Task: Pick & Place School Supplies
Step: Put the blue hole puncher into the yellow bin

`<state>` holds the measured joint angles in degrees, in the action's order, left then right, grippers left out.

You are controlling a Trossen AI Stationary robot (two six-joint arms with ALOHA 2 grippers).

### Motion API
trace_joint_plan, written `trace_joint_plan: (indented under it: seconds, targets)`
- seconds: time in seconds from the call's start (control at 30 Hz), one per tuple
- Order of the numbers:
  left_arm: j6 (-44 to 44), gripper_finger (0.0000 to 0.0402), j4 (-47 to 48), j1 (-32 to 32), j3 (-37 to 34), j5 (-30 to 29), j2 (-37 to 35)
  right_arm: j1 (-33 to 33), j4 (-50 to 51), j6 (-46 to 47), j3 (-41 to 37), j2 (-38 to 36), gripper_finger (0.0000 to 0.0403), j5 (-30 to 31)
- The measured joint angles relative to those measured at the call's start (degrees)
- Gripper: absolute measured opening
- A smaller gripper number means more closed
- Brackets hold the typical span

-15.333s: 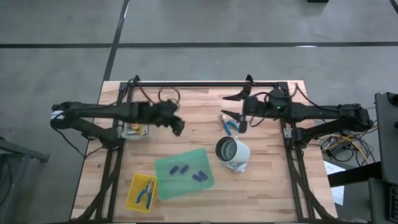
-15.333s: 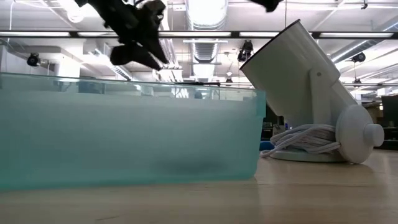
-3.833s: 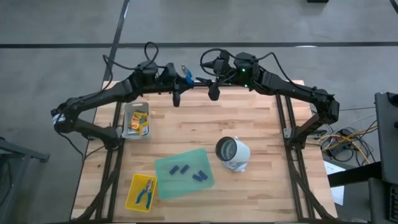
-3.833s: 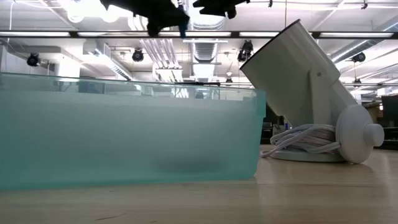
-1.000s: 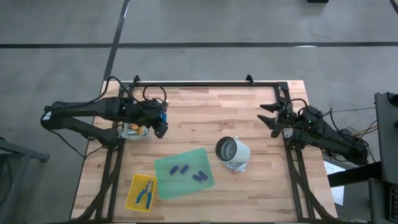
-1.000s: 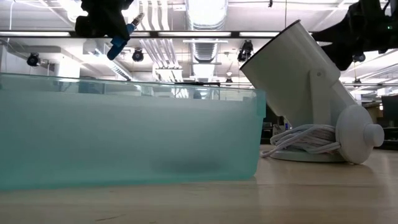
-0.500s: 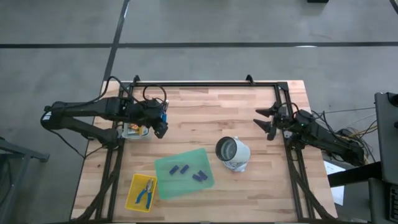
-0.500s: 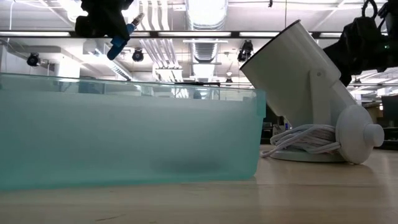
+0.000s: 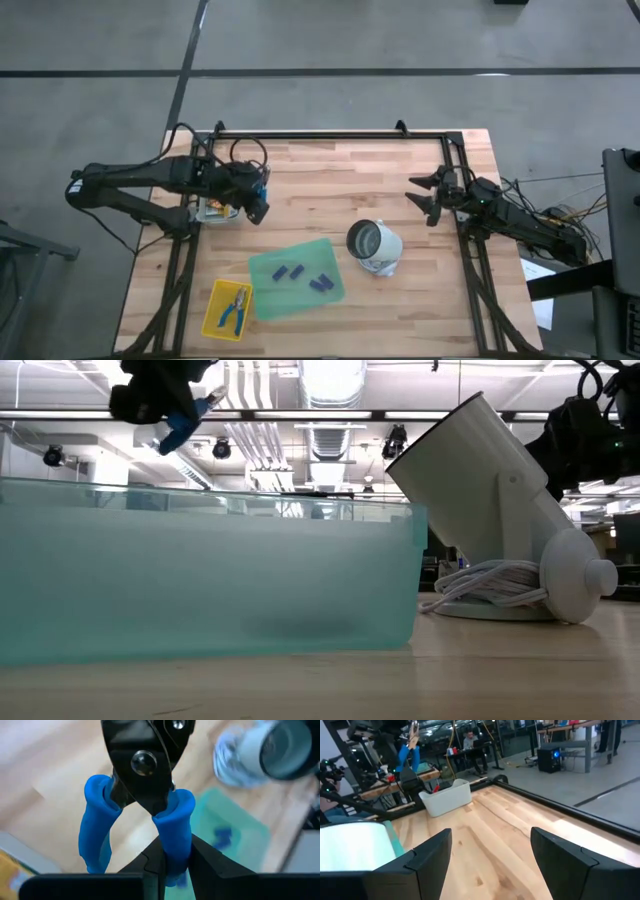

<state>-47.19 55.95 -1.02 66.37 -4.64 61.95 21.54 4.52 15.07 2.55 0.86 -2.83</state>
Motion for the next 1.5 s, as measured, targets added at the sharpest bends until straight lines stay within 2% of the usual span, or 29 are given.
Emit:
trace_joint_plan:
  seconds: [0.13,0.27,0.47,0.67,0.8,1.07,1.23,1.33,1.5]
  targets:
    - [-1.4,0.0062,3.4,0.8,0.0,6.5,0.0,0.0,0.0,-1.4,0.0,0.0,0.0271,0.0]
    - [0.2,0.0062,6.8,3.6,0.0,8.3,0.0,0.0,0.0,-3.2,0.0,0.0,0.0270,0.0]
    - [-0.7,0.0062,12.0,10.6,0.0,6.9,0.0,0.0,0.0,-3.3,0.0,0.0,0.0263,0.0]
    - [-6.5,0.0062,13.2,21.6,-1.8,1.1,0.0,0.0,0.0,-3.3,0.0,0.0,0.0258,0.0]
    - [-17.8,0.0062,11.3,30.0,-6.4,0.3,0.0,0.0,0.0,-3.3,0.0,0.0,0.0258,-0.1]
    - [-48.3,0.0062,5.0,46.9,-15.1,0.5,0.0,0.0,0.0,-3.3,0.0,0.0,0.0265,-0.1]
    - [-64.7,0.0062,0.7,56.0,-15.3,-8.0,0.0,0.0,0.0,-3.3,0.0,0.0,0.0271,-0.1]
    - [-71.4,0.0062,-1.6,59.6,-15.3,-13.8,0.8,0.0,0.0,-3.2,0.0,0.0,0.0272,-0.1]
    - [-77.0,0.0062,-3.1,61.6,-15.3,-12.9,5.8,0.0,0.0,-3.2,0.0,0.0,0.0266,-0.1]
